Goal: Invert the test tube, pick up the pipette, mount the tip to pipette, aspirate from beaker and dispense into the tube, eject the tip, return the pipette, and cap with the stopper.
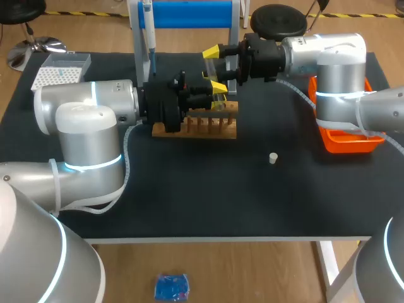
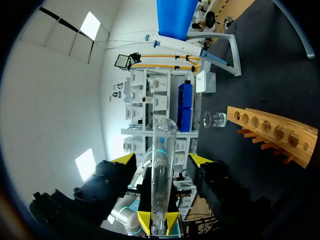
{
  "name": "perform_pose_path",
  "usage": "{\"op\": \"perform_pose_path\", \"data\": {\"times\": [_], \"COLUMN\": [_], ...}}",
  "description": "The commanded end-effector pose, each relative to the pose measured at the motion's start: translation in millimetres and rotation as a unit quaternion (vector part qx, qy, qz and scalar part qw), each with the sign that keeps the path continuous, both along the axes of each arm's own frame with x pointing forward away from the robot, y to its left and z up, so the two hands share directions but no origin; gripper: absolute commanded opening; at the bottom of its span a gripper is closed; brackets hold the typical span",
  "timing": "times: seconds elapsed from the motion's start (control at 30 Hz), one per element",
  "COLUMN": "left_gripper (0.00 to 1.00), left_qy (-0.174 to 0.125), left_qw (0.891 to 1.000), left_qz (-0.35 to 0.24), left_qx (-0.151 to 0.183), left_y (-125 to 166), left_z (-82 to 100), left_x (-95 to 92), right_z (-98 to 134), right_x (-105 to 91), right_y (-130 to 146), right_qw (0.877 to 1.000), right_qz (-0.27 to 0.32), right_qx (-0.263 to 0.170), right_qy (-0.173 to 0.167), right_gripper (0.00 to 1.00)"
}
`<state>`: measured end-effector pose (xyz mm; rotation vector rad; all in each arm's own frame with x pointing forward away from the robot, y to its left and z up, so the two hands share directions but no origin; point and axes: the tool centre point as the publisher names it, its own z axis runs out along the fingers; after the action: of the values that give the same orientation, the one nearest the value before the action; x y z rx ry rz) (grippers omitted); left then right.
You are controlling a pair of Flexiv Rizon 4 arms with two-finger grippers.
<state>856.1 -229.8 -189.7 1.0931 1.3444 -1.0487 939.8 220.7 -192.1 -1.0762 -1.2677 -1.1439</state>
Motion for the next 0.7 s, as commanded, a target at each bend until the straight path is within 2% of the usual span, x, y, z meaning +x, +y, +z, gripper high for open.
{"op": "perform_pose_path", "data": {"times": [0.03,0.4,0.43,0.47,0.5,0.57,0.7], "left_gripper": [0.00,0.00,0.00,0.00,0.00,0.00,0.00], "left_qy": [-0.001,-0.001,-0.001,-0.001,-0.001,-0.001,-0.001], "left_qw": [1.000,1.000,1.000,1.000,1.000,1.000,1.000], "left_qz": [0.000,0.000,0.000,0.000,0.000,0.000,0.000], "left_qx": [0.000,0.000,0.000,0.000,0.000,0.000,0.000], "left_y": [-0.8,-0.8,-0.8,-0.8,-0.8,-0.8,-0.8], "left_z": [-0.6,-0.6,-0.6,-0.6,-0.6,-0.6,-0.6], "left_x": [0.5,0.5,0.5,0.5,0.5,0.5,0.5], "right_z": [0.7,0.7,2.5,5.1,5.7,4.0,1.6], "right_x": [-0.8,-0.8,-2.3,-5.1,-7.6,-7.8,-12.4], "right_y": [-0.3,-0.3,-1.5,-3.8,-8.4,-18.8,-40.5], "right_qw": [1.000,1.000,0.998,0.995,0.991,0.981,0.947], "right_qz": [-0.001,-0.001,-0.007,0.000,0.001,-0.007,-0.019], "right_qx": [-0.002,-0.002,-0.007,0.010,0.025,0.026,0.019], "right_qy": [-0.001,-0.001,-0.056,-0.099,-0.129,-0.190,-0.320], "right_gripper": [1.00,1.00,1.00,1.00,1.00,1.00,1.00]}}
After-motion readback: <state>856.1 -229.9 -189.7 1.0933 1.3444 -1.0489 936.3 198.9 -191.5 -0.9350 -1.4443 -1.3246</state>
